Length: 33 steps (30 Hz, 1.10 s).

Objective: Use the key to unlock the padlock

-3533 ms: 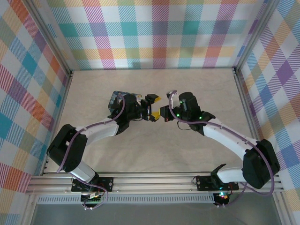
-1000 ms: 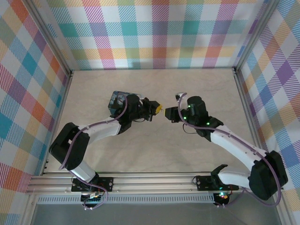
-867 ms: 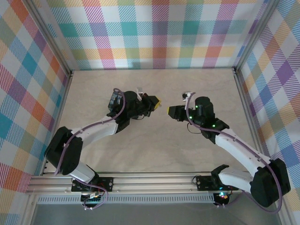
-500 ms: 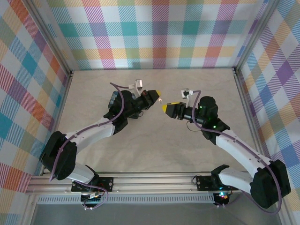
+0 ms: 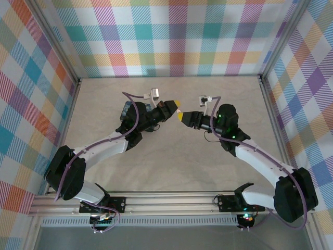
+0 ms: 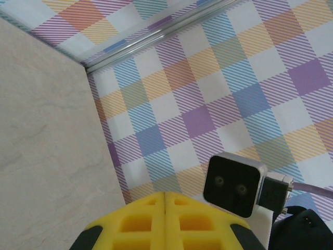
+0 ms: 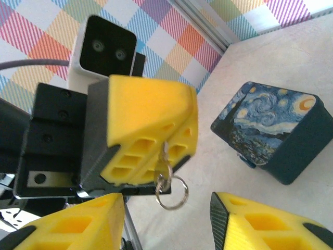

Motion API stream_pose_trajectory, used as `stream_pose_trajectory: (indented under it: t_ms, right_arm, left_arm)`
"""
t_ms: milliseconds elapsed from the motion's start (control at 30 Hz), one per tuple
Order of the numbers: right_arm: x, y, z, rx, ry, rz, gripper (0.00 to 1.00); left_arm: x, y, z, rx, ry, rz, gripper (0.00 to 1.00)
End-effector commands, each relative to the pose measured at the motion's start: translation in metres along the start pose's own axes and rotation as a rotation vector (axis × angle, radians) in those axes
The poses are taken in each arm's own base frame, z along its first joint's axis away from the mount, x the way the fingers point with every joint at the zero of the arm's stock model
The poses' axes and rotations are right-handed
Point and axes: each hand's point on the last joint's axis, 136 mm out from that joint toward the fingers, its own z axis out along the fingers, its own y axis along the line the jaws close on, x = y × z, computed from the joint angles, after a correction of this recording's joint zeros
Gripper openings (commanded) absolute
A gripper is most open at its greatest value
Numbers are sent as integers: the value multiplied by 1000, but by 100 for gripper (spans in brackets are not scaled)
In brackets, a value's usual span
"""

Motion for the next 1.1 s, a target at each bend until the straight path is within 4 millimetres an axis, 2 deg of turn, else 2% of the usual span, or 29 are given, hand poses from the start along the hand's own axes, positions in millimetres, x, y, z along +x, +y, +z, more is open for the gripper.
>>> stream_pose_trajectory:
  t_ms: [0, 567, 900, 933, 1000, 1067]
  right_arm:
    - [-20, 22, 3, -72, -39, -29, 46]
    - [-15, 13, 9, -58, -11, 1, 22]
    - [-12, 5, 8, -15, -8, 1, 1]
    - [-11, 4, 7, -8, -3, 0, 0]
    - [-9, 1, 6, 15, 3, -12, 0]
    - [-4, -5, 2, 58, 17, -26, 0]
  left_arm:
    - [6, -11, 0, 44, 13, 28, 0]
    - [6, -7, 2, 33, 12, 20, 0]
    - [7, -2, 2, 17, 11, 13, 0]
    - [7, -1, 1, 11, 10, 13, 1]
    - [7, 0, 0, -3, 11, 22, 11]
    - [5, 2, -3, -32, 13, 45, 28]
